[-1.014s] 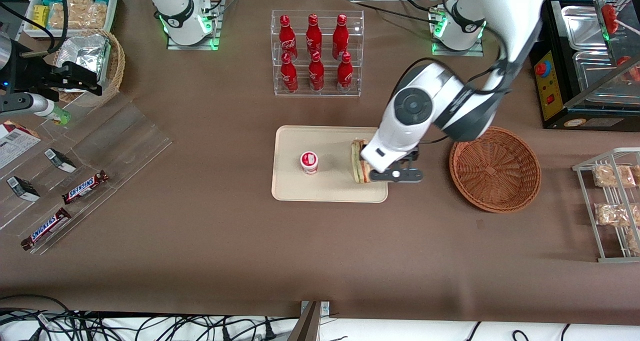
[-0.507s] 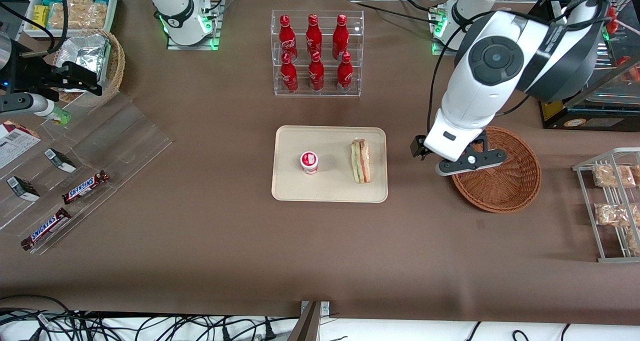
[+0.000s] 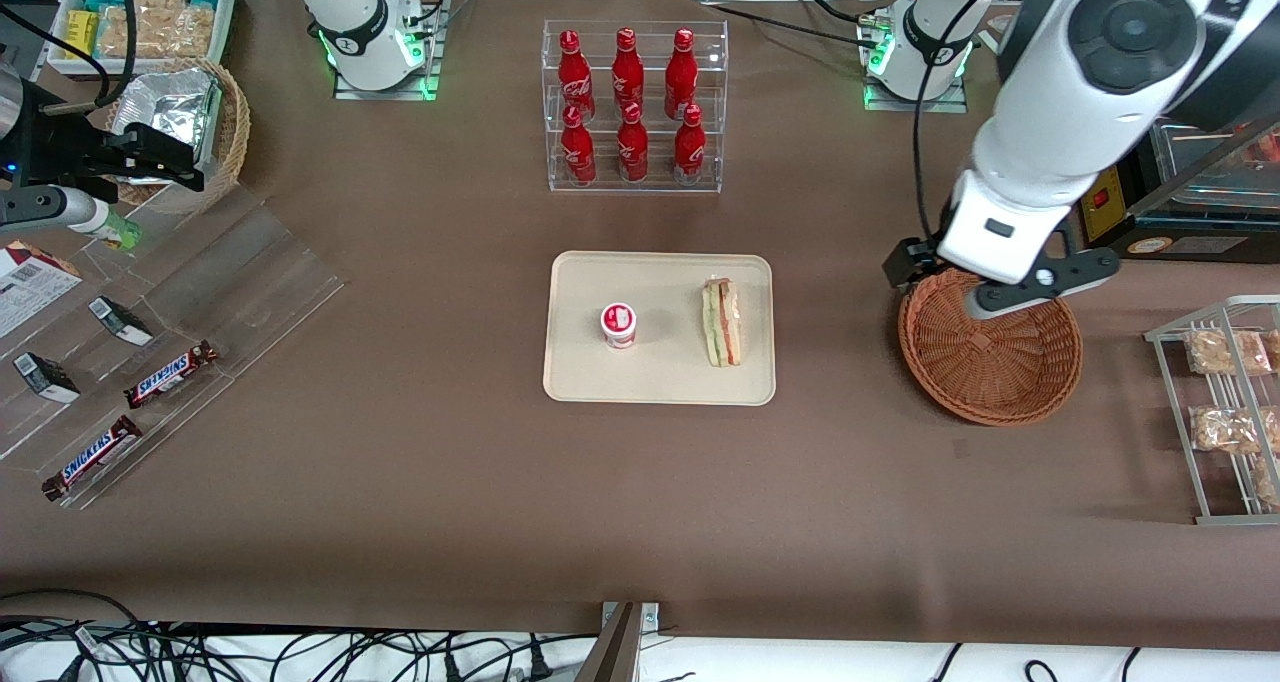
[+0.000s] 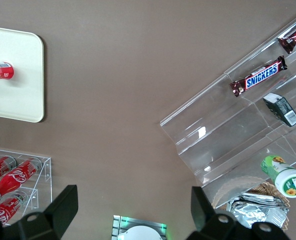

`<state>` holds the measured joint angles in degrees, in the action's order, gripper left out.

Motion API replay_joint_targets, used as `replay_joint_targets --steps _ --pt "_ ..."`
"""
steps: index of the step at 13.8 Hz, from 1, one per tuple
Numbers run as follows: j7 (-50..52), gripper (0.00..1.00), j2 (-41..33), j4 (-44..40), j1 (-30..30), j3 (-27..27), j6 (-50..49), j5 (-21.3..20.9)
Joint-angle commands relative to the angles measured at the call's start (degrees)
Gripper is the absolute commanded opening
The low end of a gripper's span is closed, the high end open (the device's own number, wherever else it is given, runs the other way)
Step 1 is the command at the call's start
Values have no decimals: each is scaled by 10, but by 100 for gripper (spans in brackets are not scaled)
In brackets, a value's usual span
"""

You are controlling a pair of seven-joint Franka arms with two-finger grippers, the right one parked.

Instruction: Place sandwich from basket to tray

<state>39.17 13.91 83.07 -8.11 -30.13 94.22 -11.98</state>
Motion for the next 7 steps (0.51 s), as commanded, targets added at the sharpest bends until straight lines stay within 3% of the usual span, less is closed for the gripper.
replay_joint_targets --steps 1,7 --pt "-92 100 -30 15 -7 45 -9 38" --pt "-274 100 -64 17 13 154 -57 73"
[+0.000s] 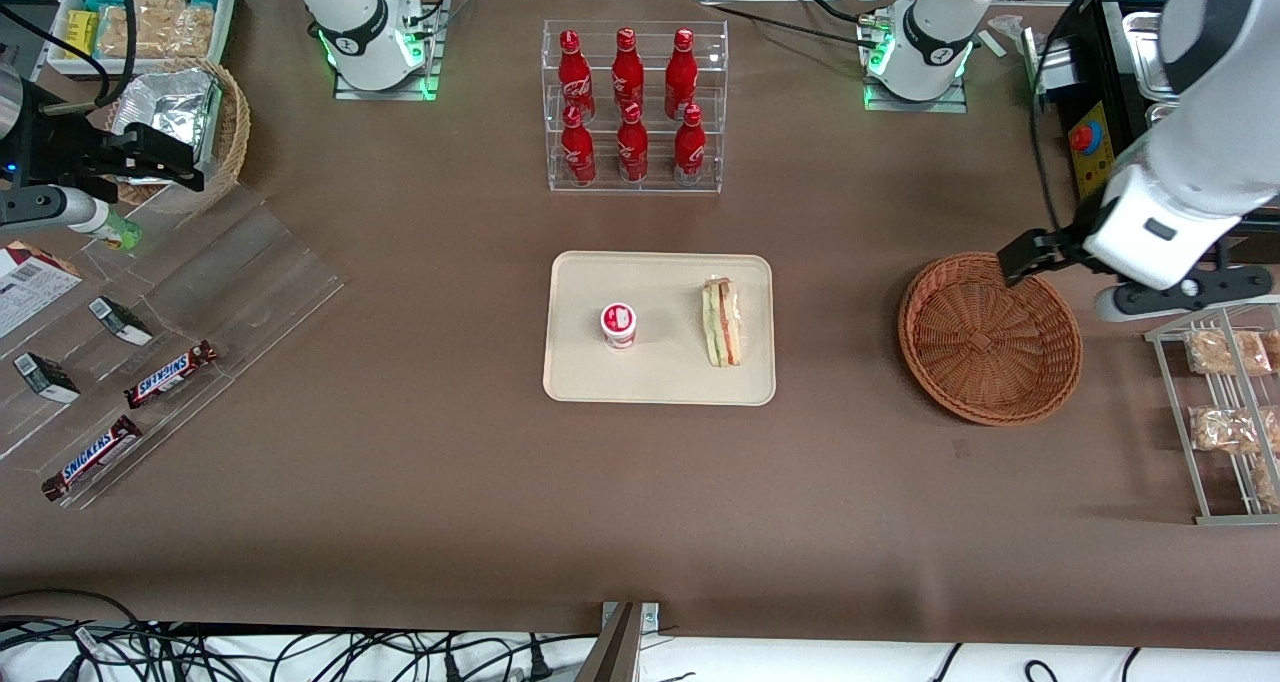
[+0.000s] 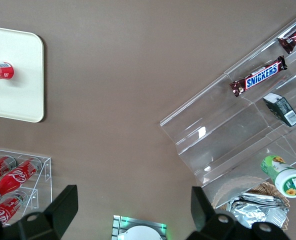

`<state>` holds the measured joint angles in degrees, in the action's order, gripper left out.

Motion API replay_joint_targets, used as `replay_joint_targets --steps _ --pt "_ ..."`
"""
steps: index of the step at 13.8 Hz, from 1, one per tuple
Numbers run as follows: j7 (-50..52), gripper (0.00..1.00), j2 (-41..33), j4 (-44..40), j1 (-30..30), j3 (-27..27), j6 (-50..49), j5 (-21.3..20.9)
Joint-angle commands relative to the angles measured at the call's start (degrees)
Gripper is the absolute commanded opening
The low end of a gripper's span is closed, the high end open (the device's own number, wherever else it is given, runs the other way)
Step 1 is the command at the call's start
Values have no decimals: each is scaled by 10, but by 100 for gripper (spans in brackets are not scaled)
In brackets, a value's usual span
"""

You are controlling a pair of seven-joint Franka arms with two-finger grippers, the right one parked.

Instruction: Place sandwich from basket to tray

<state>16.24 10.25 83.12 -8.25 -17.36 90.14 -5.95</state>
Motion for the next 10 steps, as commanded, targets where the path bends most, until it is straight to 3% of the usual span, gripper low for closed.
replay_joint_targets --steps 1,4,10 --pt "-76 100 -31 19 15 33 -17 17" --pt "-155 100 -40 17 19 80 -32 56" --pt "-183 100 -44 18 23 86 -32 56"
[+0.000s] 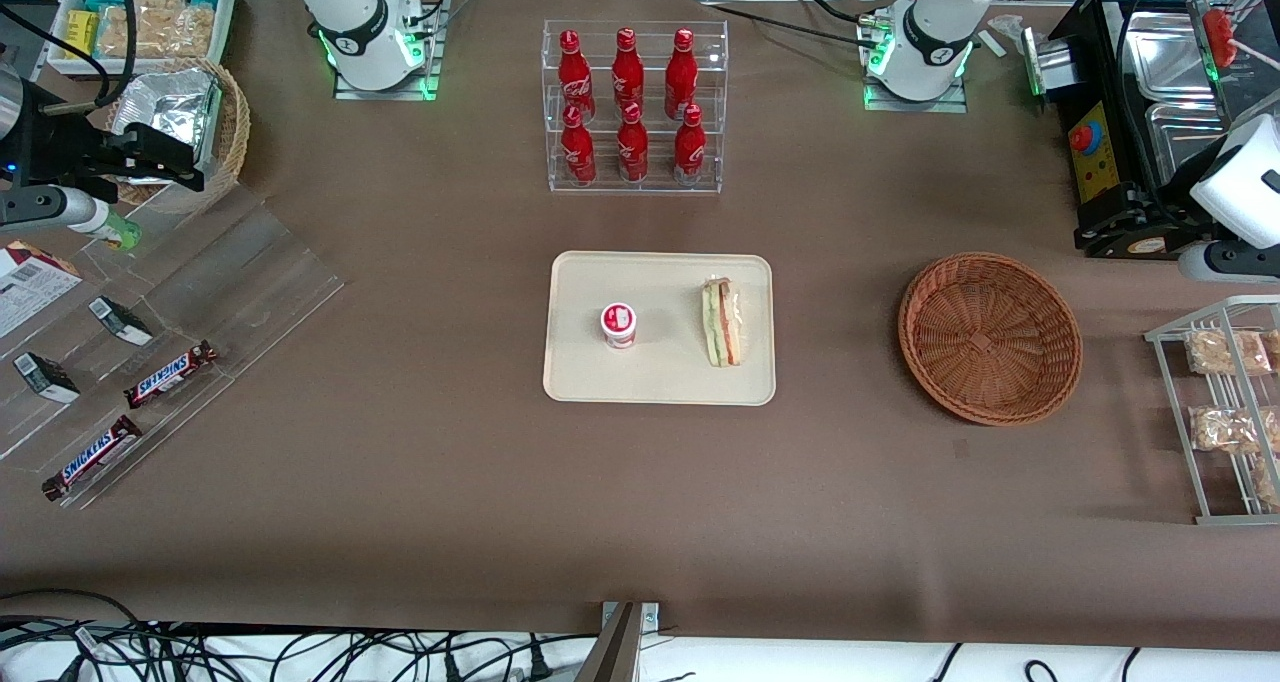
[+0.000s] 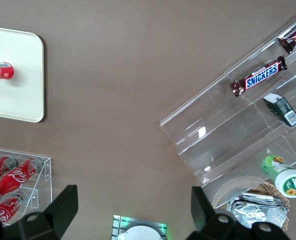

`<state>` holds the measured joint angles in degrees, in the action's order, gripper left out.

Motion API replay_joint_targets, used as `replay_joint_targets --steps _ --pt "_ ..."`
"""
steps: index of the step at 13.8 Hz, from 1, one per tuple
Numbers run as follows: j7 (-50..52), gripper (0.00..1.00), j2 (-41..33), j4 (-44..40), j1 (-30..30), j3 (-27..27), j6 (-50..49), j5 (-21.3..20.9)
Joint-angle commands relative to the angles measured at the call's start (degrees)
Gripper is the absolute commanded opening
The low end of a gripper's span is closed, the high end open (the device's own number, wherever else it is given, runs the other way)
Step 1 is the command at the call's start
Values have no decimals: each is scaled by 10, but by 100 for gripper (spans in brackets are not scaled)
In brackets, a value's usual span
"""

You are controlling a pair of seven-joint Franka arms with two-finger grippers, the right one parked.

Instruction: Place sandwich from basket to tray

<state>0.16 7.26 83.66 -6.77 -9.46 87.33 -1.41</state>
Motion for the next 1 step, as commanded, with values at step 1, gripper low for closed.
replay_joint_targets --steps 1 --pt "-24 100 -15 12 9 6 -4 11"
